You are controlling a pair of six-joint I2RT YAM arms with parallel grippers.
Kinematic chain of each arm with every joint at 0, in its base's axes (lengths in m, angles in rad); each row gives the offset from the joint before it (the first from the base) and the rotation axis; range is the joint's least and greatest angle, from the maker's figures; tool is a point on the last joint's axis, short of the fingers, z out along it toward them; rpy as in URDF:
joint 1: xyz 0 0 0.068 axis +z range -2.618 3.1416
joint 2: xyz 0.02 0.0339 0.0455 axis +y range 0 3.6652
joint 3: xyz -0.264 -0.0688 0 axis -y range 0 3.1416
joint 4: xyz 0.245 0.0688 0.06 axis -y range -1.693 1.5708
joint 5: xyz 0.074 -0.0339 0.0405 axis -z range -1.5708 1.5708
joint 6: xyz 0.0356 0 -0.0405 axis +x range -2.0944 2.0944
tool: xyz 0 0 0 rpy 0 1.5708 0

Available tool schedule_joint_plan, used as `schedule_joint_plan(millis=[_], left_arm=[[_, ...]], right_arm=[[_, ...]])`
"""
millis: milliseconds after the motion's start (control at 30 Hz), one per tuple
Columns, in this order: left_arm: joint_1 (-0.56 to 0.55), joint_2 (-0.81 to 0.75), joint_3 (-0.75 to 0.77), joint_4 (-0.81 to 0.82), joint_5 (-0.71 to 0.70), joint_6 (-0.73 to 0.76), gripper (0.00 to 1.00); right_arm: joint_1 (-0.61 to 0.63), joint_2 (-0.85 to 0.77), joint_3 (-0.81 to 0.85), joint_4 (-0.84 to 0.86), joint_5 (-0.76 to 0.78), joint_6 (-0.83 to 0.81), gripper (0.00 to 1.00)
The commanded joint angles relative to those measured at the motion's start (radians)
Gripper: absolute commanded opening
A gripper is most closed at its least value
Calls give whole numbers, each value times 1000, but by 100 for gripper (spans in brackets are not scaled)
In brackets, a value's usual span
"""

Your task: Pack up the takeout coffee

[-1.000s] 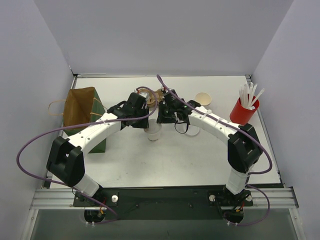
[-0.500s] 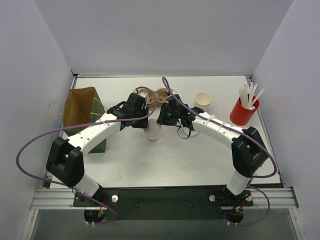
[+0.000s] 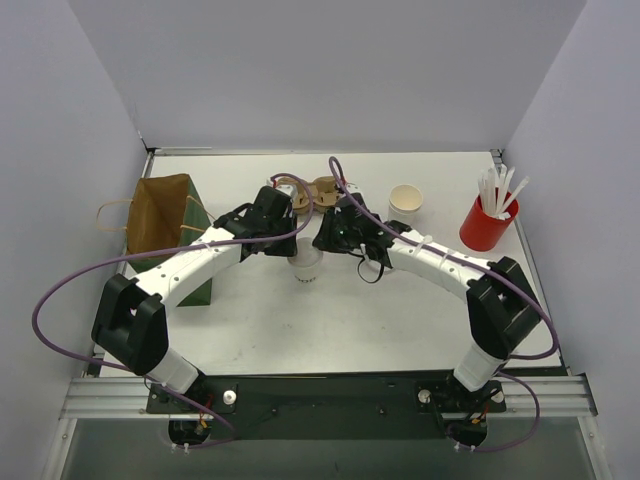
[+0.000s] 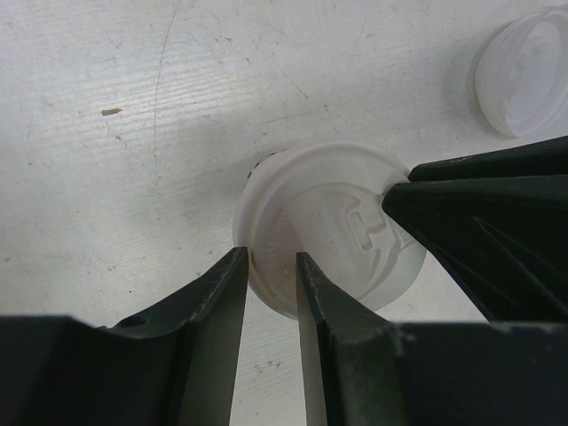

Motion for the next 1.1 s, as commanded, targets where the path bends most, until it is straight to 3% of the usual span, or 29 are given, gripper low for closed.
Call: schedule_joint_plan(millis=[0, 433, 1067], left_arm=[[-10, 19, 0, -29, -5, 8, 38], [-10, 29, 26, -41, -10, 22, 38], [-10, 34, 32, -38, -5, 23, 38]], right_arm=[[20, 50, 54, -290, 43, -58, 20], [19, 62, 291, -459, 90, -96, 24], [34, 54, 282, -451, 32, -56, 26]])
